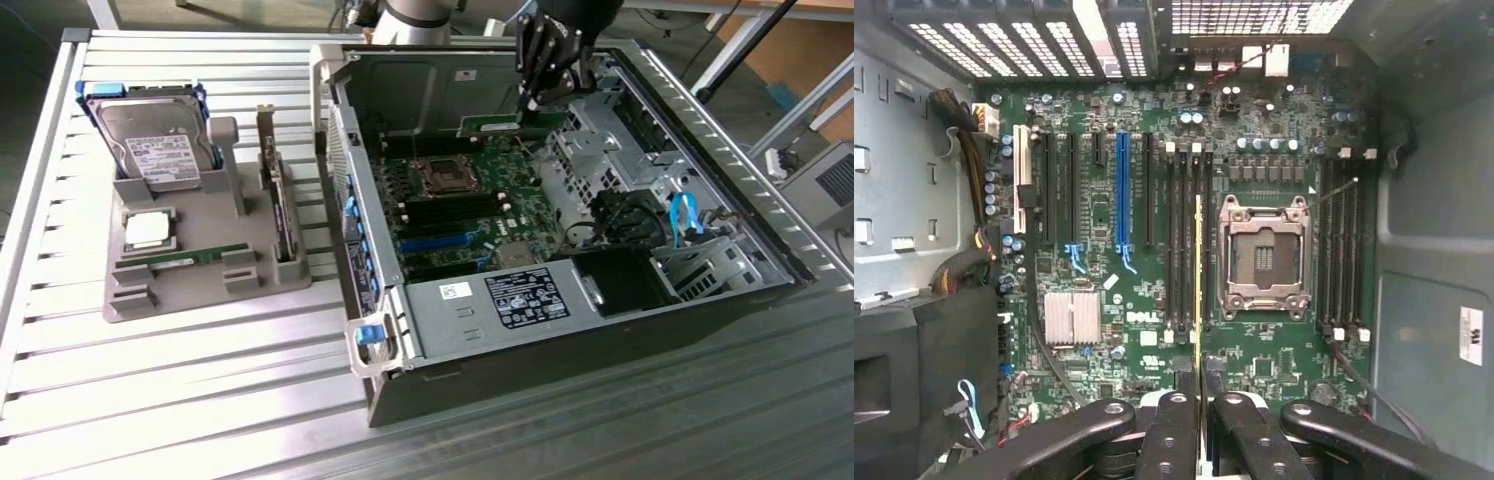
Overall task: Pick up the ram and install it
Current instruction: 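Insert the ram into the slot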
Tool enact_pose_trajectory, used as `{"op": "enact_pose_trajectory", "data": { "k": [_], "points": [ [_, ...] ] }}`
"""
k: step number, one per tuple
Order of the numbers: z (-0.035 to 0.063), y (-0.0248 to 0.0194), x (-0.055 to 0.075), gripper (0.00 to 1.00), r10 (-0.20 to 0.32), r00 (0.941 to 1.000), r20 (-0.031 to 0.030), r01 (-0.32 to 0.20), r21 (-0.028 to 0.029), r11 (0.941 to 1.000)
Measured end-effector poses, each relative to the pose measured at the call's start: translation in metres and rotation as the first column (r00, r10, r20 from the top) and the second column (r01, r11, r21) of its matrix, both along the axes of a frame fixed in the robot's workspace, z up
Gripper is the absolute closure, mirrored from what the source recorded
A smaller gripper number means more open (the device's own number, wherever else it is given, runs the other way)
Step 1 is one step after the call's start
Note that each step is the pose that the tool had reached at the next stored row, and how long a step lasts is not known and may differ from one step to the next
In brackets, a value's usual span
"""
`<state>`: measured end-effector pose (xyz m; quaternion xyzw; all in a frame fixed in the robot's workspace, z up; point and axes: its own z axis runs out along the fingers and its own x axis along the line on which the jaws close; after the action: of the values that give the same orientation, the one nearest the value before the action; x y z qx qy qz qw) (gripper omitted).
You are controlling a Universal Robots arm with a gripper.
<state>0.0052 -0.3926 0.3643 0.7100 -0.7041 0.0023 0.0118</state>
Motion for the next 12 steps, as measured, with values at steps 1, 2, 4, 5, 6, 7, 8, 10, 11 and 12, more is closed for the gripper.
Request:
{"op": "enact_pose_trajectory", "data": {
  "k": [1,2,4,5,6,7,8,10,11,12],
  "points": [
    [-0.0057,-0.0022,-0.005,0.87,0.000,1.0000,0.0000,0.000,0.0000,1.0000],
    [-0.0112,-0.0030,-0.007,0.87,-0.004,1.0000,0.0000,0.004,0.0000,1.0000],
    [-0.0189,-0.0037,-0.009,0.87,-0.021,0.9998,0.0000,0.021,-0.0001,0.9998],
    [-0.0247,-0.0042,-0.010,0.87,-0.034,0.9994,0.0000,0.034,0.0000,0.9994],
    [-0.0288,-0.0047,-0.012,0.87,-0.043,0.9991,-0.0001,0.043,-0.0001,0.9991],
    [-0.0317,-0.0051,-0.012,0.87,-0.050,0.9987,0.0000,0.050,0.0000,0.9987],
    [-0.0337,-0.0053,-0.013,0.87,-0.056,0.9984,0.0000,0.056,-0.0001,0.9984],
    [-0.0404,-0.0061,-0.014,0.87,-0.067,0.9977,0.0000,0.067,0.0000,0.9977],
    [-0.0434,-0.0063,-0.014,0.87,-0.071,0.9975,0.0000,0.071,0.0000,0.9975],
    [-0.0478,-0.0067,-0.015,0.87,-0.074,0.9973,0.0000,0.074,0.0000,0.9973]
  ]
}}
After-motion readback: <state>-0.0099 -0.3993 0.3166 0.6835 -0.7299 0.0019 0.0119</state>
